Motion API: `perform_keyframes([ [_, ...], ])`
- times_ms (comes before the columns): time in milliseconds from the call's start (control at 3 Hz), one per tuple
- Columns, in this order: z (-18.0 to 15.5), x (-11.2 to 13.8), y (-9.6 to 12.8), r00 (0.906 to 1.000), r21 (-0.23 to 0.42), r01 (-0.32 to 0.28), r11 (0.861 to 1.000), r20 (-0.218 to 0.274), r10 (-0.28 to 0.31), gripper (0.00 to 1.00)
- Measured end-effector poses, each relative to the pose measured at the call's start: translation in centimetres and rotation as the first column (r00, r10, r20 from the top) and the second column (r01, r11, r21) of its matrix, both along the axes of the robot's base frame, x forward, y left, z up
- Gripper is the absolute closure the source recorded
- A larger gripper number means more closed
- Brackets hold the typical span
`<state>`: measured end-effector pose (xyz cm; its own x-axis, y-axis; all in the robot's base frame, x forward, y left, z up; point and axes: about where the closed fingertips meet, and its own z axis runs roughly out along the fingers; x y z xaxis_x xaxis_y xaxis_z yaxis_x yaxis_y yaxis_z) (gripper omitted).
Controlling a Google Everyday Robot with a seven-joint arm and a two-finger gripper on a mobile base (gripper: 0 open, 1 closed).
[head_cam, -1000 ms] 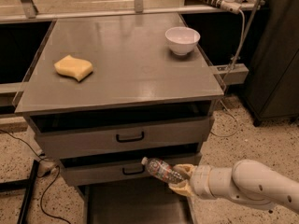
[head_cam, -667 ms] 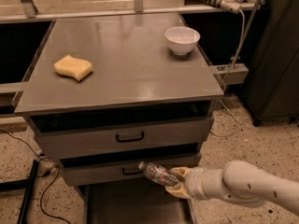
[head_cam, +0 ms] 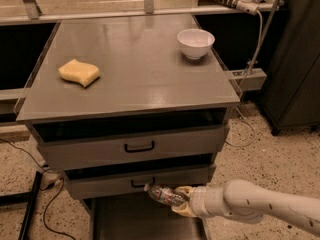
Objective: Place water bottle into bottom drawer
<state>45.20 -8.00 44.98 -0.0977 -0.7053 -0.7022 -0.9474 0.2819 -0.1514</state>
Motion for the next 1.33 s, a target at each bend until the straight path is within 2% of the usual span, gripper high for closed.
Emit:
perform_keyframes([
  [333, -3.3, 0.1, 0.5, 0.9986, 0.003, -0.050, 0.999, 0.018, 0.050, 1.00],
  [1000, -8.4, -0.9, 0.8, 0.9890, 0.018, -0.147, 0.989, 0.015, 0.147, 1.00],
  [1333, -8.4, -0.4, 0.2, 0.9935, 0.022, -0.113, 0.993, -0.013, 0.113, 1.00],
])
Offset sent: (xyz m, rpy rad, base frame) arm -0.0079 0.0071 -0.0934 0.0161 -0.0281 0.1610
